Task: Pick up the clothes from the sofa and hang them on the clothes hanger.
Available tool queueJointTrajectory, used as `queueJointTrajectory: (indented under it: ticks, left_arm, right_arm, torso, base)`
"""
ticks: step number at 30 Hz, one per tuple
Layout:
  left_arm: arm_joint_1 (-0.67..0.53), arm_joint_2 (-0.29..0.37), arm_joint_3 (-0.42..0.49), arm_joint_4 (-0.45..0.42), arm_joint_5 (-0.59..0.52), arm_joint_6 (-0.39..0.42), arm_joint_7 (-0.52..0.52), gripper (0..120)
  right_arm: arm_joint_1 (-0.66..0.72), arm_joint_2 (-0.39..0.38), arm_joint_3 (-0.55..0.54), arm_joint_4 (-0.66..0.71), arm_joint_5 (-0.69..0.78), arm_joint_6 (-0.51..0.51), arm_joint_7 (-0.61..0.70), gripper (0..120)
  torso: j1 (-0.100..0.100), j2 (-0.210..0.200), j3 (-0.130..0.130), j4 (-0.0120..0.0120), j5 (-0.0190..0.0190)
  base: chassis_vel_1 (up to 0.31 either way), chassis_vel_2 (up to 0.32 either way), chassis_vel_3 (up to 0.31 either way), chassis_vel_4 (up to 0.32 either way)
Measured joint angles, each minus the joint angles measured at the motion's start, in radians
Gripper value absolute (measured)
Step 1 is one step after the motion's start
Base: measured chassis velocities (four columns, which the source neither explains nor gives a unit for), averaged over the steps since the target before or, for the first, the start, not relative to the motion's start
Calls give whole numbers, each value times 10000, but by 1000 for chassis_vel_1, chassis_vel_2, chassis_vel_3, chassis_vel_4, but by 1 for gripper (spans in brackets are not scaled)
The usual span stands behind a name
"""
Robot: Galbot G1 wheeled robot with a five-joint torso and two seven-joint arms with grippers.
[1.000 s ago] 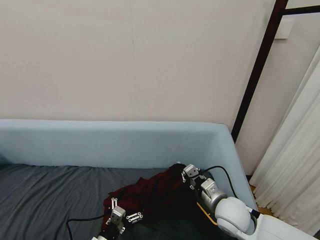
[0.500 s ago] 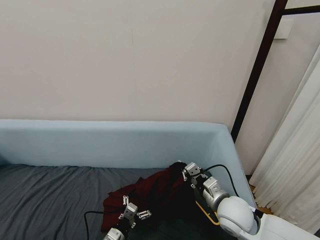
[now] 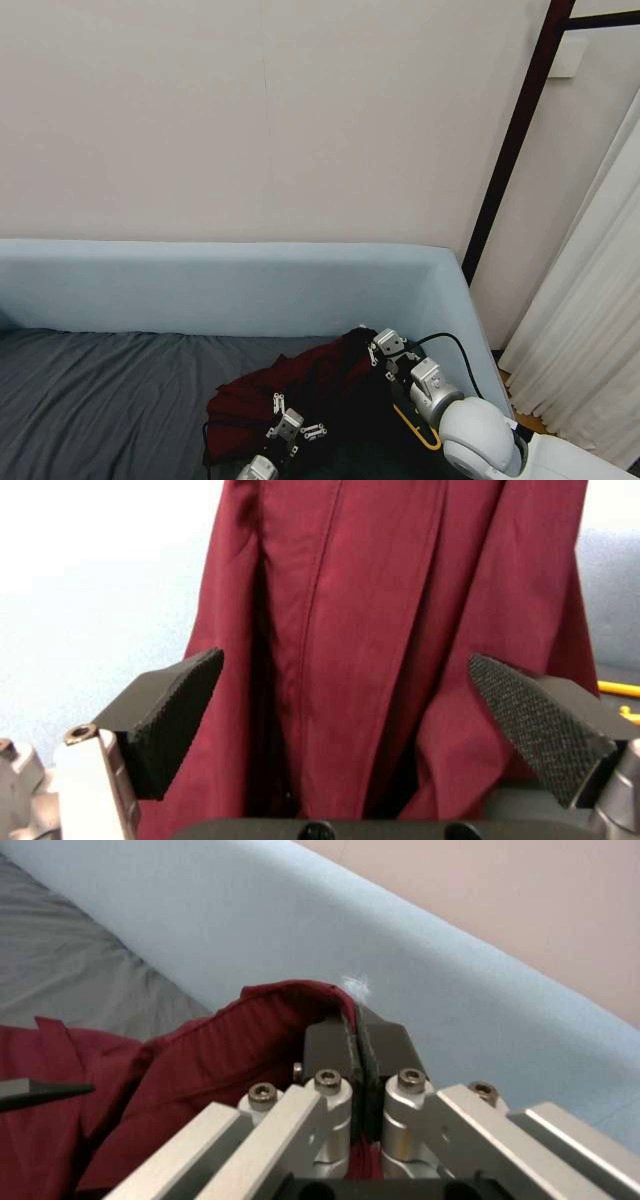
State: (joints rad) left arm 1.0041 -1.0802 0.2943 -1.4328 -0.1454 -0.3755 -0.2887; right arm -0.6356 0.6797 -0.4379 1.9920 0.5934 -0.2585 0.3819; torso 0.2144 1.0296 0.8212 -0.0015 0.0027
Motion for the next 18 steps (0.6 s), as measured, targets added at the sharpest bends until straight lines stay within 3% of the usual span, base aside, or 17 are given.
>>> queueJointTrajectory:
  ticks: [10,18]
  left_arm:
    - [289,-29,-673,-116,59,-71,-187,94]
    - [227,-67,-583,72,85,-76,-163,94]
  right_arm:
    - [-80,-1,30,-167,-60,36,-25,0]
    - [-98,4,-6,-133,-75,48,-25,0]
  torso:
    - [0,0,0,1,1]
    - [1,0,-1,1,-1]
  base:
    - [0,0,0,0]
    - [0,0,0,0]
